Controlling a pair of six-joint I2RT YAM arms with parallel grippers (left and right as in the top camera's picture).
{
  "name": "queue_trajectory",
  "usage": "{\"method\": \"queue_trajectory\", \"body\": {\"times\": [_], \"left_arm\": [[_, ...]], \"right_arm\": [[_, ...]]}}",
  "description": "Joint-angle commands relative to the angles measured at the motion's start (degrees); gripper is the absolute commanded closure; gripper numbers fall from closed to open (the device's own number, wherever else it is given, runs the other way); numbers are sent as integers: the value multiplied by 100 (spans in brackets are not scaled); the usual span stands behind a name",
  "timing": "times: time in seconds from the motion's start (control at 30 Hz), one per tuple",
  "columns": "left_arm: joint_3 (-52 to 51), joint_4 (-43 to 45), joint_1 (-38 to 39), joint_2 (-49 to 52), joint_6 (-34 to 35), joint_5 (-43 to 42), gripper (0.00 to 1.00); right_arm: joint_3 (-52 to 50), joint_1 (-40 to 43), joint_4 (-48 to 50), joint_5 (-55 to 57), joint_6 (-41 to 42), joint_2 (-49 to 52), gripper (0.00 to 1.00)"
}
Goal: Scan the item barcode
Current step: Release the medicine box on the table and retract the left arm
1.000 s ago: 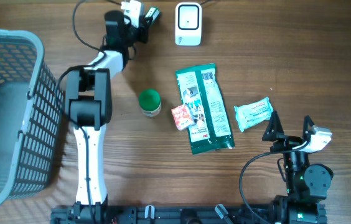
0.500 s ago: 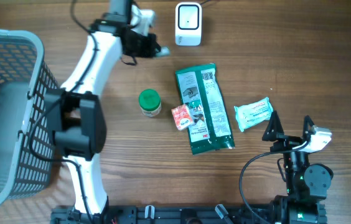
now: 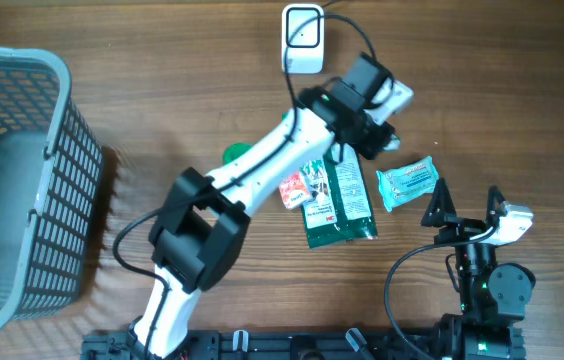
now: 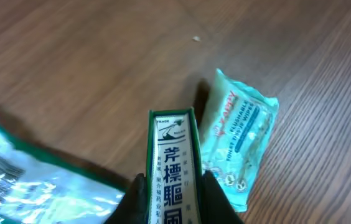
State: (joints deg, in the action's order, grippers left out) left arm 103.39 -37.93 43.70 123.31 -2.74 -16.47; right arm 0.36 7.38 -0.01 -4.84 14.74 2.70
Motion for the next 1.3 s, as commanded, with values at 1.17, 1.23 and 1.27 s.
{"method": "queue_trajectory", "body": {"times": [1.17, 1.23, 1.27], "left_arm": [[-527, 1443, -1550, -6352, -2321, 5490, 0], [-549, 1320, -1550, -6662, -1884, 5466, 0], [-599, 1294, -1550, -6782, -1812, 5399, 0]], "right_arm": [[-7, -4, 15, 39, 39, -26, 0], [-7, -4, 15, 37, 42, -26, 0], [-7, -4, 15, 39, 42, -26, 0]]}}
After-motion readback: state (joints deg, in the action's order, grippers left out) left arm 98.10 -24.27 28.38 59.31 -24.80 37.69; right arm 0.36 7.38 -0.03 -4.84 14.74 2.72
